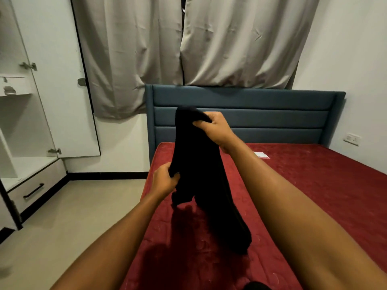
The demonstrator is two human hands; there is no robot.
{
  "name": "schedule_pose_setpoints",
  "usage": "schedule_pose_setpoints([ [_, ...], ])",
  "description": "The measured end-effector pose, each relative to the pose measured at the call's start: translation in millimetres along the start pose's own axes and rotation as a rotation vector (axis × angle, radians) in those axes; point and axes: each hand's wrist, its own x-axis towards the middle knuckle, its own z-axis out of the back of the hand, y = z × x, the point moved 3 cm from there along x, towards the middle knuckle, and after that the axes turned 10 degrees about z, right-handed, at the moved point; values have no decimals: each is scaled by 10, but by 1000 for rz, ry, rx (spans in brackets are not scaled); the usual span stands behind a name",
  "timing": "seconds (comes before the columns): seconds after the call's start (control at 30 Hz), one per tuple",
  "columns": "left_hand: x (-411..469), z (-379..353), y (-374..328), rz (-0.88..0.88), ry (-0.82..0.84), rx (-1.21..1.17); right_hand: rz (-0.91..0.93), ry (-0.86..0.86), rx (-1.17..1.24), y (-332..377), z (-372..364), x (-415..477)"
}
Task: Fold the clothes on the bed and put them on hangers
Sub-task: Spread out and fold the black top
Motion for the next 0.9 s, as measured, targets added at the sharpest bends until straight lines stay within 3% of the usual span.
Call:
schedule_pose_setpoints([
  [0.13, 12, 3, -163, 114, 1, -200, -18, -184, 115, 382, 262, 217],
  [0.23, 120, 180, -246, 219, -69, -350, -34, -279, 12, 420, 565, 245],
  [0.33, 297, 672, -302, 263, -333, -234, -97, -347, -272, 268, 894, 95],
  [0.43, 371, 1145, -662, 105, -440, -102, -197, -379, -427, 135, 1078, -122],
  [0.57, 446, 1357, -920, -34, -271, 154, -344, -248, -357, -16, 1088, -246],
  [0.7, 486, 1247, -727, 39, 50, 431, -430, -189, -376, -325, 1110, -408],
  [0.77, 479, 1141, -504, 71, 74, 442, -446, -194, -404, -551, 1080, -514],
  [0.9, 533, 725, 80, 131, 91, 493, -525, -39, -586, -1229, 850, -689],
])
